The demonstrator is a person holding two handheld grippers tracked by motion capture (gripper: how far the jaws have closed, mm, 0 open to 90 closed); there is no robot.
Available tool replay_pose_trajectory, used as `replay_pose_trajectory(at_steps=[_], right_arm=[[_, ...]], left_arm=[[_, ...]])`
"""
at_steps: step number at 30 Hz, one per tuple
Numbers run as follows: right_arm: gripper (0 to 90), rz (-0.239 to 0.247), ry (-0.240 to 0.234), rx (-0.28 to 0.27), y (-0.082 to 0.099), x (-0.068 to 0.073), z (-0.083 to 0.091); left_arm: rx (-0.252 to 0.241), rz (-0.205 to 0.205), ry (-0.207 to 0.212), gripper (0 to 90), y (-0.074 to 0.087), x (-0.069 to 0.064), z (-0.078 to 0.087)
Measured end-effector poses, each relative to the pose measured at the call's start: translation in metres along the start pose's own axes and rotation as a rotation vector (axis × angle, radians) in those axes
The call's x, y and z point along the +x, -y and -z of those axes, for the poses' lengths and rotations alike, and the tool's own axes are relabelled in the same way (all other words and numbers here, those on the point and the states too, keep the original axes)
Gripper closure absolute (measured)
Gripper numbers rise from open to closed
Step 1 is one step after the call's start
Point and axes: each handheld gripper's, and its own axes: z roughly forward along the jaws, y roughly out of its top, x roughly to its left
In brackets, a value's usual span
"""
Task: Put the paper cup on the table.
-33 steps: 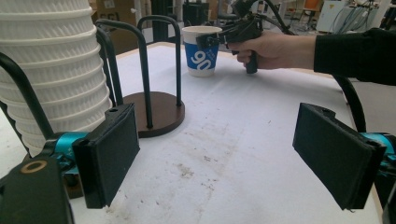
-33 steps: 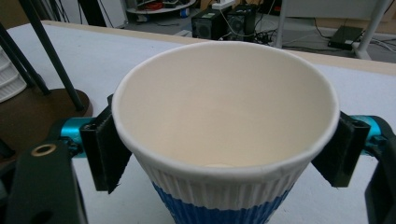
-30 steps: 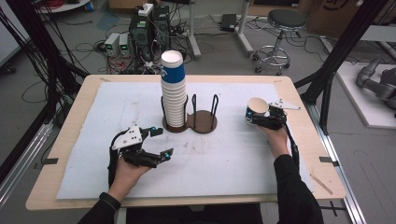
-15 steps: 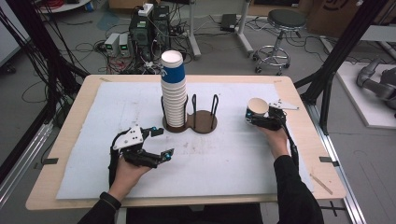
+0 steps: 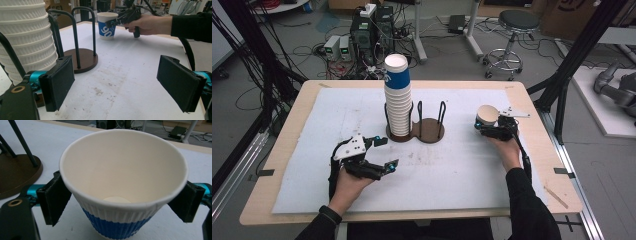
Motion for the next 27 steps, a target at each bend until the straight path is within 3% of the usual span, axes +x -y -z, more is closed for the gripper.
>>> replay_pose_trajectory(at_steps=[7, 19, 27], right_arm=[[13.7, 0.011, 0.036, 0.031, -0.003, 0.002, 0.010], [13.7, 0.003, 0.033, 0.051, -0.001, 0.006, 0.037], [13.7, -0.009, -0.013, 0.002, -0.003, 0.016, 0.058]], left_arm=[[0.003, -0.002, 0.004, 14.5, 0.000, 0.000, -0.001], [0.002, -0.010, 0.006, 14.5, -0.002, 0.000, -0.002], [-0.002, -0.008, -0.002, 14.5, -0.002, 0.000, -0.002]])
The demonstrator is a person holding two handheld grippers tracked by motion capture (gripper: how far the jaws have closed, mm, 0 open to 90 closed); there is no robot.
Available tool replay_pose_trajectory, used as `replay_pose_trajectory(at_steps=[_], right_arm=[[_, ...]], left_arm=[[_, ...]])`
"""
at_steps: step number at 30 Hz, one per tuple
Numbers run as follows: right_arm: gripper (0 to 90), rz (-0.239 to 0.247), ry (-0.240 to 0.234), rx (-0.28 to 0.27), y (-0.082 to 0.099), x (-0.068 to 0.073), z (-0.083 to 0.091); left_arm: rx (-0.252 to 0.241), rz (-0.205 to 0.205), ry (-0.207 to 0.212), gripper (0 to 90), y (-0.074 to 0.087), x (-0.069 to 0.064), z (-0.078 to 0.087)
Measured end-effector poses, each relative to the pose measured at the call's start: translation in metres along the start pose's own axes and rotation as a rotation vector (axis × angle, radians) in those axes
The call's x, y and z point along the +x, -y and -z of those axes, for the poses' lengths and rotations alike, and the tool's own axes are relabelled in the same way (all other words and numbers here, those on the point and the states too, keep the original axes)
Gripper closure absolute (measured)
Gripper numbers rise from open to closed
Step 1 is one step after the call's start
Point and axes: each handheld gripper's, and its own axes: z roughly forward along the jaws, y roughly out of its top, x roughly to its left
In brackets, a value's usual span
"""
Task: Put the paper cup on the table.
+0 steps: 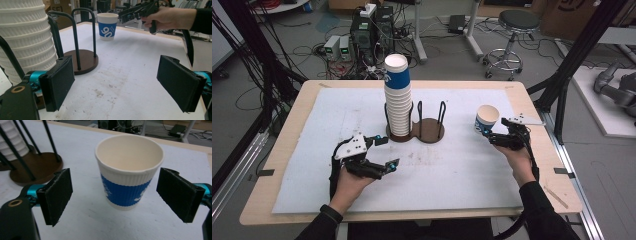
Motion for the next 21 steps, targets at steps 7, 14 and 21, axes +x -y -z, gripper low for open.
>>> replay_pose_trajectory(at_steps=[7, 14, 21], right_arm=[[13.8, 0.024, -0.089, -0.060, -0.007, 0.019, 0.014], [13.8, -0.018, -0.252, -0.112, -0.020, 0.035, 0.026], [13.9, 0.047, -0.349, -0.134, -0.030, 0.052, 0.033]], left_arm=[[0.000, -0.004, -0.008, 14.5, -0.002, 0.000, 0.000], [-0.010, -0.004, -0.001, 14.5, -0.006, -0.002, 0.001], [-0.030, -0.001, 0.013, 14.5, -0.014, -0.004, 0.001]])
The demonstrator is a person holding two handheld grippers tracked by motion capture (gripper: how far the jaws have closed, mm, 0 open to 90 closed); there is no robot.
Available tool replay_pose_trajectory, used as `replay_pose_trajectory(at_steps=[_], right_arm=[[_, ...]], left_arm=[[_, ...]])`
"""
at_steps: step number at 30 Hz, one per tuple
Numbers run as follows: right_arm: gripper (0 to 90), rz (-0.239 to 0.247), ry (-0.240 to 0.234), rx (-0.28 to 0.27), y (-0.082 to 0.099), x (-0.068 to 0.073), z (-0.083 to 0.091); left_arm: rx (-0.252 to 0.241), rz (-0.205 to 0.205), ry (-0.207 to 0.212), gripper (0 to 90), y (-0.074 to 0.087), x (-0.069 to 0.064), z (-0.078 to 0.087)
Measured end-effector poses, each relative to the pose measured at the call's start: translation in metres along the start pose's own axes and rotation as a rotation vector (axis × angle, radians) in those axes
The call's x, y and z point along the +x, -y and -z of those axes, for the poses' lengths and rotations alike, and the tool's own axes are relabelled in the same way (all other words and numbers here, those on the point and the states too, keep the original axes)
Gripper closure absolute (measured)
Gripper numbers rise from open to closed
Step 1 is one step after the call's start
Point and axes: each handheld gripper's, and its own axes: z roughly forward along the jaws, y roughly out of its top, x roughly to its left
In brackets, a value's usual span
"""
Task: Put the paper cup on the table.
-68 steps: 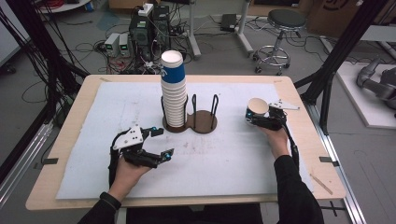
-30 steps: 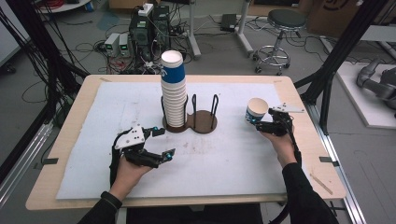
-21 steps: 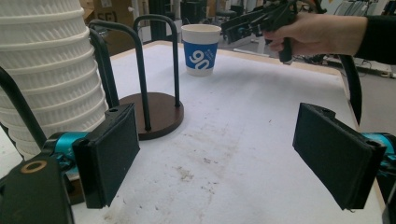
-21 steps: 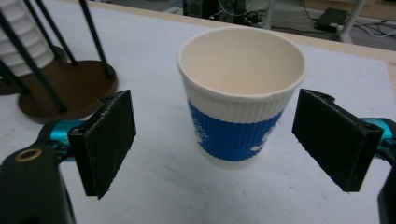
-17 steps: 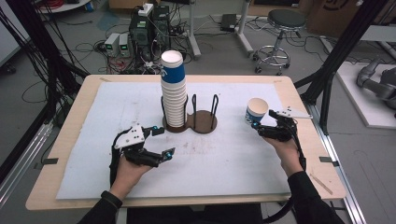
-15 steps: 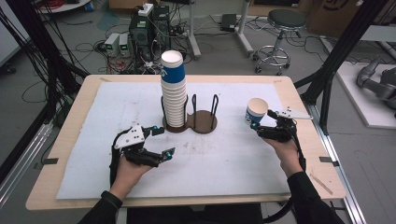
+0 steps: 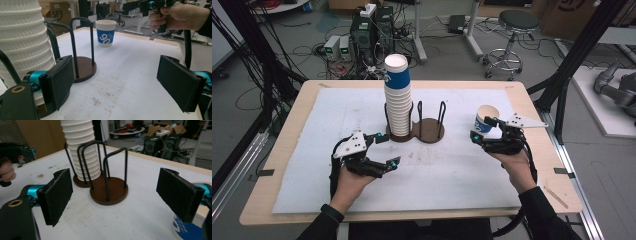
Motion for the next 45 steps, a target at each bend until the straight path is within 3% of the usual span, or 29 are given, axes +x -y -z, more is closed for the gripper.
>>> replay_pose_trajectory(at_steps=[9, 13, 28, 45], right_arm=[[14.8, 0.055, -0.086, -0.003, -0.008, 0.019, -0.006], [14.9, 0.078, -0.099, -0.003, -0.011, 0.026, -0.007], [14.9, 0.071, -0.113, 0.010, -0.008, 0.026, -0.011], [14.9, 0.068, -0.100, 0.018, -0.007, 0.024, -0.013]], left_arm=[[-0.036, 0.009, 0.013, 14.5, -0.007, 0.001, 0.008], [-0.039, 0.015, 0.011, 14.5, -0.009, 0.003, 0.011], [-0.059, 0.019, 0.009, 14.5, -0.020, 0.005, 0.021], [-0.067, 0.026, 0.008, 14.5, -0.021, 0.006, 0.024]])
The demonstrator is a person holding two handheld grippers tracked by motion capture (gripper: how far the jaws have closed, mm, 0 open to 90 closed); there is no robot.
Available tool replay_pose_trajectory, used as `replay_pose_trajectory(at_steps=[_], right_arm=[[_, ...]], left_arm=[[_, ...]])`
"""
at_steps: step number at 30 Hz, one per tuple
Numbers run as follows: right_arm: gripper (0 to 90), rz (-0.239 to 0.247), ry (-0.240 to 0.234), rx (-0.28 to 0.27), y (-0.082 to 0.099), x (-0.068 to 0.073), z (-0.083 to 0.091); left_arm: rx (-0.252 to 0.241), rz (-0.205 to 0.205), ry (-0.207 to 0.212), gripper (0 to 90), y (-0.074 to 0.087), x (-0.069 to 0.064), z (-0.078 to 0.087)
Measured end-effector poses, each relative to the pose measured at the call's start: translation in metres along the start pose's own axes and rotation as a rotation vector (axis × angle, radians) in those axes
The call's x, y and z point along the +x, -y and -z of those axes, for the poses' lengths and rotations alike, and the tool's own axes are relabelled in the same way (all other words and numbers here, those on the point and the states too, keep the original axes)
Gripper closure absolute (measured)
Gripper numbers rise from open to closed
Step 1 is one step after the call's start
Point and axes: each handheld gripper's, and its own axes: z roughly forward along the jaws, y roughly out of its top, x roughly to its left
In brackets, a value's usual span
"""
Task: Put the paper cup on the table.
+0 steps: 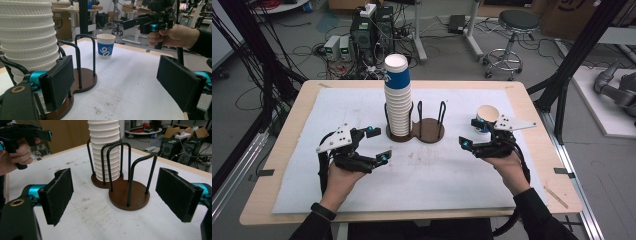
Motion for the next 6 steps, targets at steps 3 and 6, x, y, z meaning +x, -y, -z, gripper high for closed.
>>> replay_pose_trajectory(at_steps=[3, 6], right_arm=[[14.9, 0.002, -0.002, -0.001, 0.0000, -0.0001, 0.0002], [14.9, 0.002, -0.001, -0.003, -0.0001, -0.0005, 0.0003]], left_arm=[[-0.001, -0.001, 0.000, 14.5, -0.0002, 0.0004, 0.0000], [-0.001, -0.002, -0.001, 14.5, -0.0002, 0.0010, -0.0004]])
